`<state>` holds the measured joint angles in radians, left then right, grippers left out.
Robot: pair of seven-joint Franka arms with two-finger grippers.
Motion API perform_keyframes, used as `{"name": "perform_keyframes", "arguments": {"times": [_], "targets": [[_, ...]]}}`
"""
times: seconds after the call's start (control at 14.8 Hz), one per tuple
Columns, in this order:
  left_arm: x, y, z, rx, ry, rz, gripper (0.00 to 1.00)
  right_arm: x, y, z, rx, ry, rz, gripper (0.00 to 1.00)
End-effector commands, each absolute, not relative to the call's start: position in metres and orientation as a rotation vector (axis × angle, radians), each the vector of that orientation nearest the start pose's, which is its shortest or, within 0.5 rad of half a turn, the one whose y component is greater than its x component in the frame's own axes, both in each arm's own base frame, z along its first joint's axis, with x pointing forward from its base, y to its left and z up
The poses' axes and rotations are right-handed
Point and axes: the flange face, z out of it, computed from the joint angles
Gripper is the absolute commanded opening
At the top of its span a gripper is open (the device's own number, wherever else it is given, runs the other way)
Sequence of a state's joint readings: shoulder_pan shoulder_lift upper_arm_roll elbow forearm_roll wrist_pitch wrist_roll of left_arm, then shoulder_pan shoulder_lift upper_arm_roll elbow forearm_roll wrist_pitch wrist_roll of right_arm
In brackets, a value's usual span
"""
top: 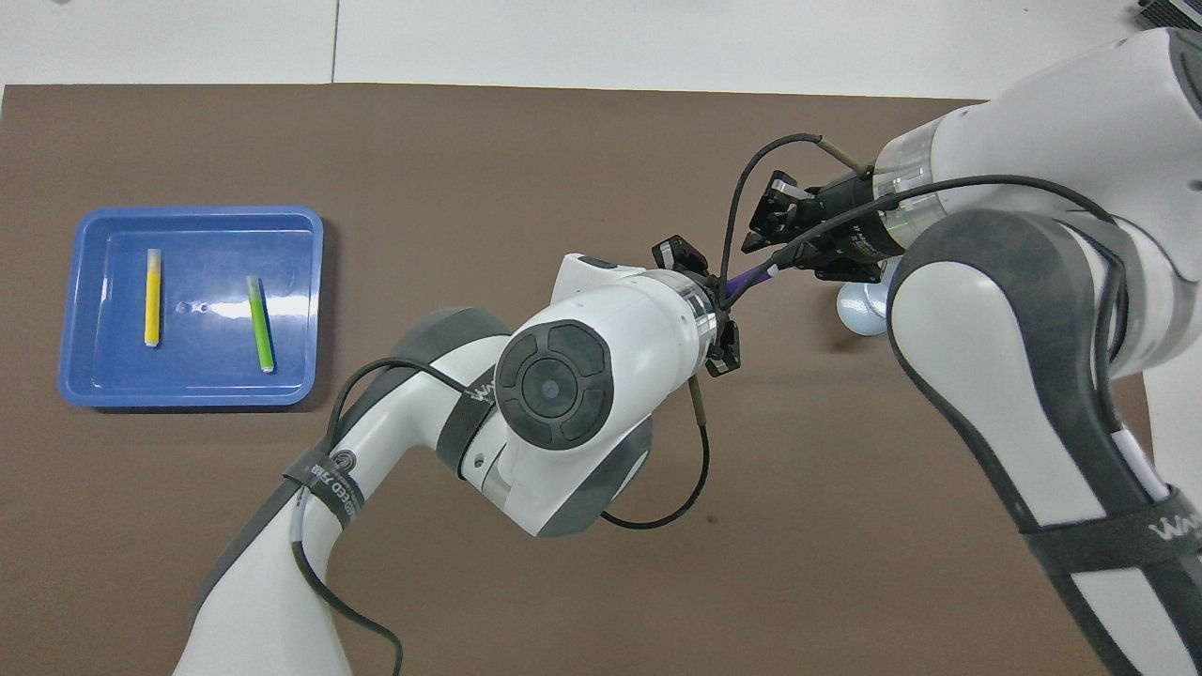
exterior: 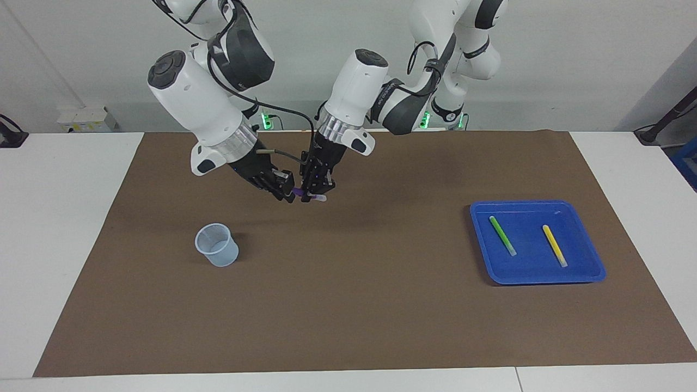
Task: Right arm passes pens to left for tray arrangement
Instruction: 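Open the right gripper and carry the purple pen toward the tray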
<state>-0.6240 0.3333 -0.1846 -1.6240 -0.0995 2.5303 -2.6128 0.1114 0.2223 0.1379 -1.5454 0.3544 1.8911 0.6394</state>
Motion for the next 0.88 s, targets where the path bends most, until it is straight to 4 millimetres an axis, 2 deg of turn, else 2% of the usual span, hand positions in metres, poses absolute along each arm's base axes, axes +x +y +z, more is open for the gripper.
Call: {"name": "perform_keyframes", "arguments": {"times": [0.0, 0.07, 0.27, 0.47, 0.61, 0.81], "targets": [[0.492, -0.480, 0.510, 1.652, 2.040, -0.215, 0.00, 0.621, 0.172, 0.545, -2.668, 0.656, 0.038, 1.00], [0.498, -0.470, 0.508, 1.711, 2.022, -0.190, 0.00, 0.622, 0.168, 0.545, -2.689, 0.640, 0.019, 1.00], [0.535, -0.421, 0.501, 1.794, 1.995, -0.121, 0.00, 0.623, 0.149, 0.546, -2.793, 0.532, -0.027, 1.00], [0.569, -0.366, 0.494, 1.880, 1.961, -0.080, 0.00, 0.621, 0.113, 0.553, -2.914, 0.382, -0.069, 1.00], [0.590, -0.331, 0.494, 1.919, 1.920, -0.035, 0.00, 0.617, 0.089, 0.565, -2.950, 0.309, -0.083, 1.00], [0.609, -0.280, 0.484, 2.071, 1.810, 0.026, 0.00, 0.601, 0.057, 0.580, -3.056, 0.228, -0.042, 1.00]]}}
